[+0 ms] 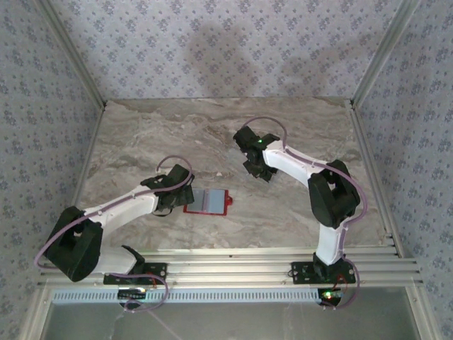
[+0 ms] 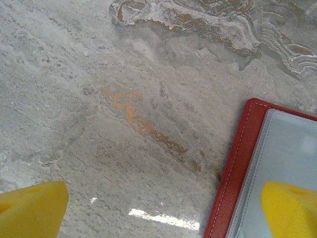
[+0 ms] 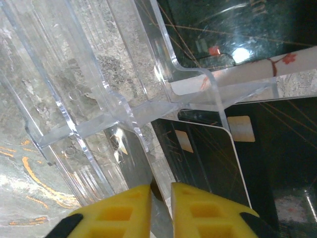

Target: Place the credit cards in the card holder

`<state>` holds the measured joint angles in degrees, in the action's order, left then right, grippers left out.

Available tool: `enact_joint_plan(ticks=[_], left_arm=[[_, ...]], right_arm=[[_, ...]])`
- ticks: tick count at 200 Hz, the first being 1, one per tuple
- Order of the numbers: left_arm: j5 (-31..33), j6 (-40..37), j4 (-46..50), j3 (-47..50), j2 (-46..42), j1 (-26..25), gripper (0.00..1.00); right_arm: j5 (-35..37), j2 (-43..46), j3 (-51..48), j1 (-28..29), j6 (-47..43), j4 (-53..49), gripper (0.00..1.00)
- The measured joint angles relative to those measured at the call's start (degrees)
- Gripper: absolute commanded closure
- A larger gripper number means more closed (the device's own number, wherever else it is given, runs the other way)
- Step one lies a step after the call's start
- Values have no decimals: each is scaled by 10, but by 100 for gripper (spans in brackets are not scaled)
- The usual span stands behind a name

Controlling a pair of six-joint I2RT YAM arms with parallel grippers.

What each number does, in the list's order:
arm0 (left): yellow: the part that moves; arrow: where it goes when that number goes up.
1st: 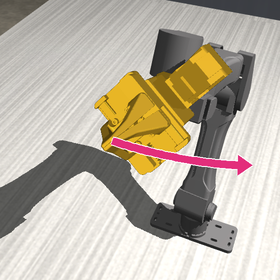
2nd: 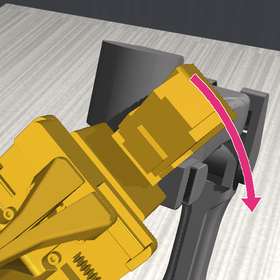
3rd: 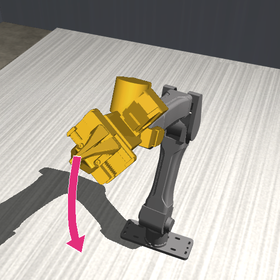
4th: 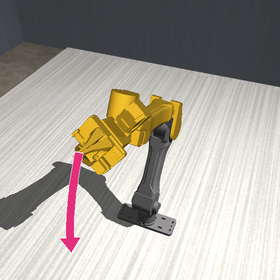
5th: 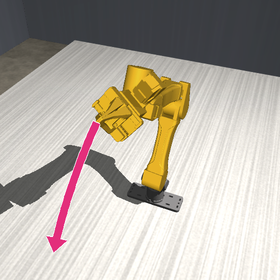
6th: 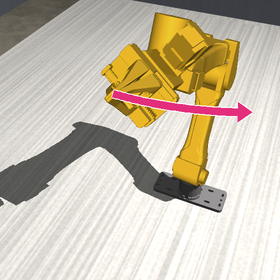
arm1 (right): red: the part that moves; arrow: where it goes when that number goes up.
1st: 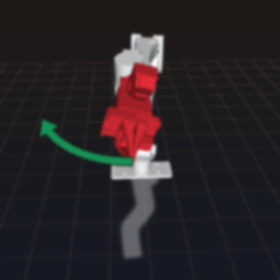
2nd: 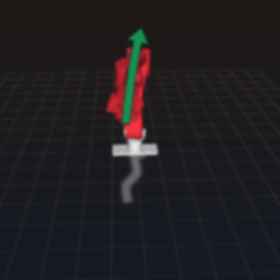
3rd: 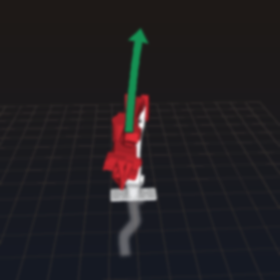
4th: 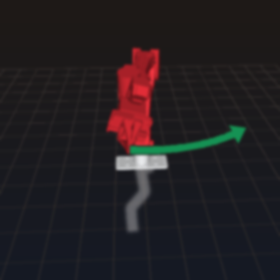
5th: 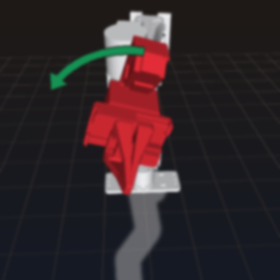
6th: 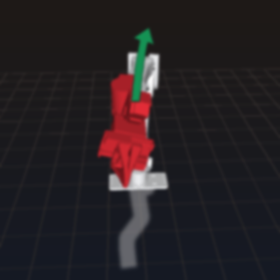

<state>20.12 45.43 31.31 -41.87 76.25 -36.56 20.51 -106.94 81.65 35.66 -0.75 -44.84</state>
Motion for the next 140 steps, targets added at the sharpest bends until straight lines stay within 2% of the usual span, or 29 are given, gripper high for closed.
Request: enact_joint_plan(ticks=[57, 92, 140], left_arm=[[0, 0, 0, 0, 0, 0, 0], [0, -4, 0, 0, 0, 0, 0], [0, -5, 0, 0, 1, 0, 0]], right_arm=[[-12, 1, 3, -1, -13, -3, 91], [-41, 4, 7, -5, -28, -8, 100], [-83, 5, 18, -9, -37, -22, 100]])
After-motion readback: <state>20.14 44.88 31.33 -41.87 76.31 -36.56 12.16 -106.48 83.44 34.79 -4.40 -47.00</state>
